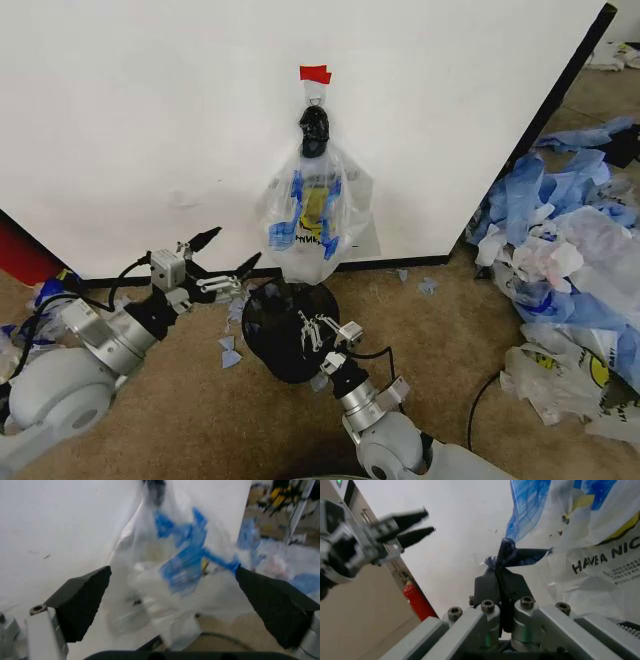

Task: Pick up the garbage bag from the wall and place it over the trash bin.

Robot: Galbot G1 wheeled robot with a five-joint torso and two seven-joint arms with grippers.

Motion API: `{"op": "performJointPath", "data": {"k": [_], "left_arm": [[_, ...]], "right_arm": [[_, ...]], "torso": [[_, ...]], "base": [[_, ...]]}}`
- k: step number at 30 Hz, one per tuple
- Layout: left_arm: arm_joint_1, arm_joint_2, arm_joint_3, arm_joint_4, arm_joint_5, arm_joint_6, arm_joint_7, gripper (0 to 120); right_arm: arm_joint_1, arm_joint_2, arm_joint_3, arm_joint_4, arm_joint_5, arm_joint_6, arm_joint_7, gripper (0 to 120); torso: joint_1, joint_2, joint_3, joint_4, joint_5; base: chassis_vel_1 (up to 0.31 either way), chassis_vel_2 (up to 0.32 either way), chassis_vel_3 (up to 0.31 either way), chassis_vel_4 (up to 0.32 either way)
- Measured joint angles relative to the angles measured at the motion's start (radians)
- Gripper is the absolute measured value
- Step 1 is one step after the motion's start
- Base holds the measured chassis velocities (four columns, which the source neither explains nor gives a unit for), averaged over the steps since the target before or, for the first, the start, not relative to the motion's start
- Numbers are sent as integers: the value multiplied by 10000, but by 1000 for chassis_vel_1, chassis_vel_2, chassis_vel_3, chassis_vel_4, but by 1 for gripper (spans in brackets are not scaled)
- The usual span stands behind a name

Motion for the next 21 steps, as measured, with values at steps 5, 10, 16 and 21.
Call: {"op": "performJointPath", "data": {"k": [5,10,16,21], "left_arm": [[-551,-226,51,700,-422,271,-192,98],[-1052,-785,-241,1836,114,765,-1639,97],[-1771,-2430,-308,3755,346,2111,-5247,96],[-2641,-4609,-500,8158,5169,139,-5573,97]], "right_arm": [[122,21,-178,-35,-26,-12,19,0],[61,-116,-117,3,-40,5,6,0],[14,-230,29,184,-52,26,-5,0],[-107,-458,272,431,-35,51,-31,0]], "torso": [[0,0,0,2,3],[0,0,-1,-4,2],[-1,0,-1,0,-3],[0,-1,0,11,-16]], "base": [[0,0,0,0],[0,0,0,0],[0,0,0,0],[0,0,0,0]]}}
